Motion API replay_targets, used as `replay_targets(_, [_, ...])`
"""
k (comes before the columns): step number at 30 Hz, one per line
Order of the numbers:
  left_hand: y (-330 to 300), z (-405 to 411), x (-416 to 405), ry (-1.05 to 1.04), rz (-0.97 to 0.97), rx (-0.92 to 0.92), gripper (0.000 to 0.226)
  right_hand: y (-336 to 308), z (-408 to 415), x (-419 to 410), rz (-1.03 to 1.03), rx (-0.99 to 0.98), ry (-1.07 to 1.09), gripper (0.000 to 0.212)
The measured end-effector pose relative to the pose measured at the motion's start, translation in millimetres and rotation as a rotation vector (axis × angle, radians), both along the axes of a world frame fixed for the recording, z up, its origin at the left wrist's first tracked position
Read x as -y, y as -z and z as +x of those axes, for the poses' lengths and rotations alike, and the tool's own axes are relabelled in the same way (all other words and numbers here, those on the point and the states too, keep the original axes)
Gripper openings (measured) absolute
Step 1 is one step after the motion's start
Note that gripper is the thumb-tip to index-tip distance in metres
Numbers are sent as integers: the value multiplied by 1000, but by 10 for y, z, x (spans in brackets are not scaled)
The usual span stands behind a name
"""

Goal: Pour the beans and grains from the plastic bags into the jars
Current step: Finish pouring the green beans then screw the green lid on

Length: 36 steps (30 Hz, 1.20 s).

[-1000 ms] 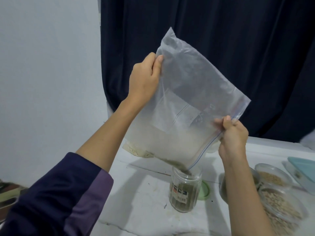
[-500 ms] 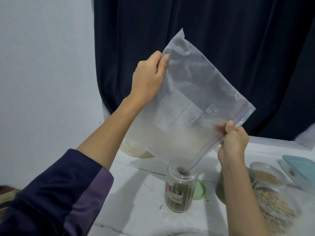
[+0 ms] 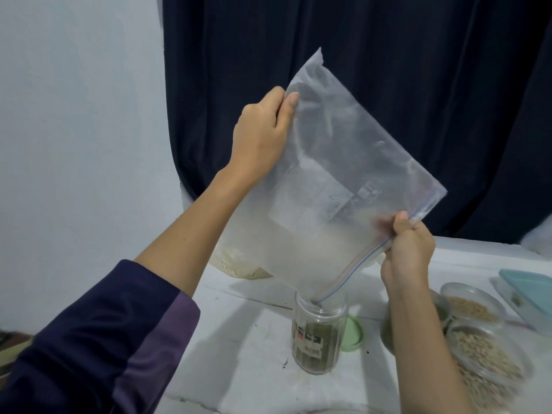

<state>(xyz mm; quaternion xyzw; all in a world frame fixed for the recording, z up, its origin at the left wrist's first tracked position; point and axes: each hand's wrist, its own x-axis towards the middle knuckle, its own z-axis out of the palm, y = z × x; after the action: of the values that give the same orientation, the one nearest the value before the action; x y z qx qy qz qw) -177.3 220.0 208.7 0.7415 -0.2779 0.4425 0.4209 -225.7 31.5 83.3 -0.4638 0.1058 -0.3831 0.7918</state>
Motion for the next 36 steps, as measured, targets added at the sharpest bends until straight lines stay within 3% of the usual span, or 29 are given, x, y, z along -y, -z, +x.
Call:
replay_targets(31, [69, 31, -280, -3, -66, 51, 41, -110, -16, -101, -178, 39, -97, 23])
replay_targets(36, [75, 22, -333, 3, -52, 64, 40, -92, -17, -157, -222, 17, -71, 31])
